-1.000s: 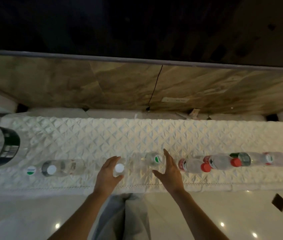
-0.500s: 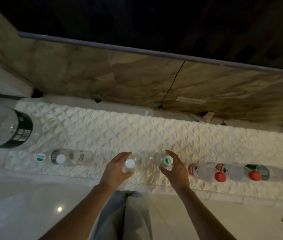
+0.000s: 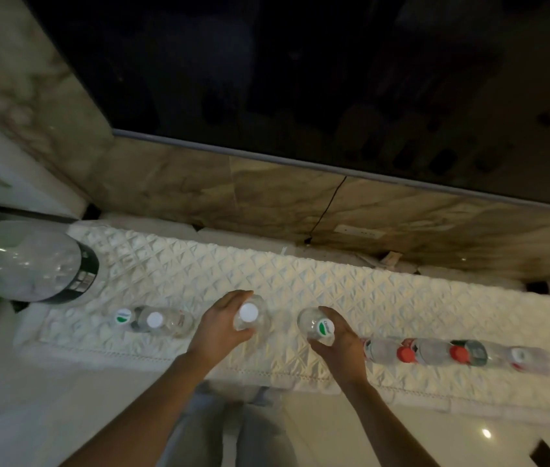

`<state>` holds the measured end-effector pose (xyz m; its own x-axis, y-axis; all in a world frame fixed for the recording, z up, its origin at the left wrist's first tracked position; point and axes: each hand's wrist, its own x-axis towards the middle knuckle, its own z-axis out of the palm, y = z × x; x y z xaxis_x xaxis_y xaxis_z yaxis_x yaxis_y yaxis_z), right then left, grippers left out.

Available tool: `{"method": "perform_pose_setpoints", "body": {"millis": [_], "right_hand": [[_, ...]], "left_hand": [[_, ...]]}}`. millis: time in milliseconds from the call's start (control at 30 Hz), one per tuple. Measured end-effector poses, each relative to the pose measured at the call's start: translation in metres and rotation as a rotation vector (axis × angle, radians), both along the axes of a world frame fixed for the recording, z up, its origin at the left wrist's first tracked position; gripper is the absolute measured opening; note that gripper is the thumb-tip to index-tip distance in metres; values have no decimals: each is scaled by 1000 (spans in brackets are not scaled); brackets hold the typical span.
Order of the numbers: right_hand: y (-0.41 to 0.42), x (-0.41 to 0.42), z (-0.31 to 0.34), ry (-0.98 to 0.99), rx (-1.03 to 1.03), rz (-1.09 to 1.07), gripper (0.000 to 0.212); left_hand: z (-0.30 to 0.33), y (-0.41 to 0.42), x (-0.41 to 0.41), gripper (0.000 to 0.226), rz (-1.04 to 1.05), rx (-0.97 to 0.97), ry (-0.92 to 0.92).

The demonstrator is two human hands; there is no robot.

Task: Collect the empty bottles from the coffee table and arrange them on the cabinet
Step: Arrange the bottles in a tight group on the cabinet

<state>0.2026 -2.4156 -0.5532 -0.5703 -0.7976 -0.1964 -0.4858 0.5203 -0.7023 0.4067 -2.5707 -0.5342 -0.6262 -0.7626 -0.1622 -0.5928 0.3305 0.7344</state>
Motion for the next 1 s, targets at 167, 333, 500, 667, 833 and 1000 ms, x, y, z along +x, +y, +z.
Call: {"method": "perform_pose_setpoints", "body": {"millis": [167, 333, 500, 667, 833, 1000], "right_hand": [[-25, 24, 41, 7, -12, 11, 61], [-70, 64, 63, -6, -30, -23, 62], [-116, 114, 63, 5, -28, -87, 61], [-162, 150, 48, -40, -27, -127, 65], [-198, 178, 29, -100, -23, -131, 62], [-219, 193, 5, -93, 13, -66, 60]], "left_hand": [[35, -26, 23, 70, -29, -57, 80], [49, -69, 55, 68, -80, -88, 129], [42, -116, 98, 68, -97, -18, 124], [24, -153, 138, 68, -87, 16, 81], [1, -175, 167, 68, -56, 20, 49], [-30, -189, 185, 69, -61, 40, -22]]}}
